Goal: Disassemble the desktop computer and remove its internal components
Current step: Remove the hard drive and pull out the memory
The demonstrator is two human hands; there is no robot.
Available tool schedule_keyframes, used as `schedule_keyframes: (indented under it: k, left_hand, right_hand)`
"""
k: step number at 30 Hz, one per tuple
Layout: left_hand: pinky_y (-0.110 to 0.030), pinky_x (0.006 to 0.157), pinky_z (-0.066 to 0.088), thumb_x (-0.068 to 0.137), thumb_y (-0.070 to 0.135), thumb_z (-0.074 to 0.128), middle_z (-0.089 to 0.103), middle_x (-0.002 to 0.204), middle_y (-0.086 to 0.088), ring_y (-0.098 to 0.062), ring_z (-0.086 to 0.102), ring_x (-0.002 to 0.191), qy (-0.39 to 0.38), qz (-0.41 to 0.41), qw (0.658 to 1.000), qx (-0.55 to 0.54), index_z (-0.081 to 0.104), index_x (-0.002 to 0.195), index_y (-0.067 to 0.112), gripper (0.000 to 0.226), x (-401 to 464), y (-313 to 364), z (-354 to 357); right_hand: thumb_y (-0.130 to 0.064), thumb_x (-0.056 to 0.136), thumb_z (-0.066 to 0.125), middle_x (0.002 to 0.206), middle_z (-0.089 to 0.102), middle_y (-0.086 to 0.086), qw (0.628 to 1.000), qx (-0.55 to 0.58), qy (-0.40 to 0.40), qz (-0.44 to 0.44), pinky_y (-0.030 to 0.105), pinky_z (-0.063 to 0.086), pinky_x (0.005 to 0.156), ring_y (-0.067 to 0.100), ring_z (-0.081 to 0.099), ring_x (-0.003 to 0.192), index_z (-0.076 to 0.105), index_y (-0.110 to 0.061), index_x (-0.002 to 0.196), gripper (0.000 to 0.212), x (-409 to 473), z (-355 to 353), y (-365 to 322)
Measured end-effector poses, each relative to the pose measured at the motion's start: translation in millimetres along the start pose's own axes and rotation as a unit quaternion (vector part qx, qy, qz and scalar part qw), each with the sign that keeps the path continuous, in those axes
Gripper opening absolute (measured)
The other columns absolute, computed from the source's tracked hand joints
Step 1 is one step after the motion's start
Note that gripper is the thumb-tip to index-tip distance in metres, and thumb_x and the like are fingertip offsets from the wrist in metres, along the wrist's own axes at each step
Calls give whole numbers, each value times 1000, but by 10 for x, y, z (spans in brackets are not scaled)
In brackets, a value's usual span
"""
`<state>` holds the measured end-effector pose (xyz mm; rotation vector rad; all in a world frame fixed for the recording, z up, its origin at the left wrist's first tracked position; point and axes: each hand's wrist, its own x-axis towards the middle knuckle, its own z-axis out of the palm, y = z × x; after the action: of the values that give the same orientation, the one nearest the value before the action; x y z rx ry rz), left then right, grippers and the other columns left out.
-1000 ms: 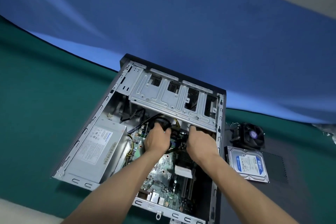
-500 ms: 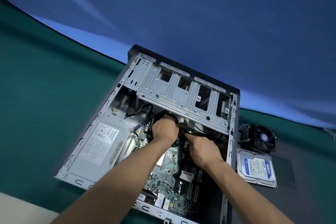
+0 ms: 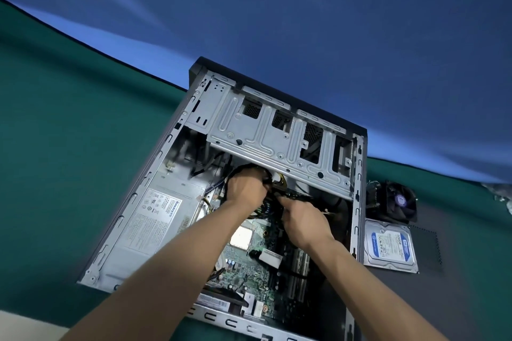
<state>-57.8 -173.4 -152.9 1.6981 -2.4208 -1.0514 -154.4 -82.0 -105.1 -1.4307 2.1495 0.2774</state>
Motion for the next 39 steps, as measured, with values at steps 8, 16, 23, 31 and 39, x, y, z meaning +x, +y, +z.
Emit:
schedule_keyframes:
  k: [8, 16, 23, 31, 39]
  left_hand:
    - [-28, 64, 43, 91, 10, 48, 63, 92, -10, -27, 59, 77, -88, 57, 994, 19, 59, 89, 14, 12, 153, -1, -65]
    - [-30, 64, 48, 86, 1, 49, 61, 81, -11, -30, 62, 77, -36, 138, 989, 33, 60, 86, 9, 14, 40, -19, -85]
    - [-31, 68, 42, 92, 19, 51, 62, 98, -14, -32, 60, 87, -67, 90, 994, 5, 61, 100, 10, 16, 14, 54, -308]
    - [-30, 65, 40, 94, 30, 45, 62, 82, -5, -28, 61, 79, -63, 132, 989, 36, 60, 81, 11, 27, -390, -9, -447]
    - [-24, 48, 29, 87, 22, 44, 39, 39, 3, -18, 36, 40, -123, 6, 951, -283, 46, 50, 13, 38, -662, 60, -889]
  right_hand:
    - [-7, 91, 39, 113, 68, 9, 1000, 16, 0, 21, 30, 43, 68, 29, 62, 102, 42, -28, 141, 55, 5, 25, -67]
    - [-4, 92, 39, 117, 67, 10, 998, 43, -2, 42, 30, 46, 75, 29, 62, 104, 37, -30, 144, 58, -39, 62, -81]
    - [-5, 91, 38, 119, 65, 11, 995, 74, 0, 66, 32, 46, 79, 29, 60, 106, 33, -27, 147, 60, -48, 72, -118]
    - [-16, 93, 44, 70, 61, 2, 976, 206, 55, 35, 32, 41, 54, 24, 58, 62, 24, -31, 140, 54, -256, 109, -219]
    - [-7, 83, 56, 90, 63, -8, 917, 397, 51, -2, 29, 42, 51, 8, 51, 49, 34, -55, 127, 69, -618, -80, -386]
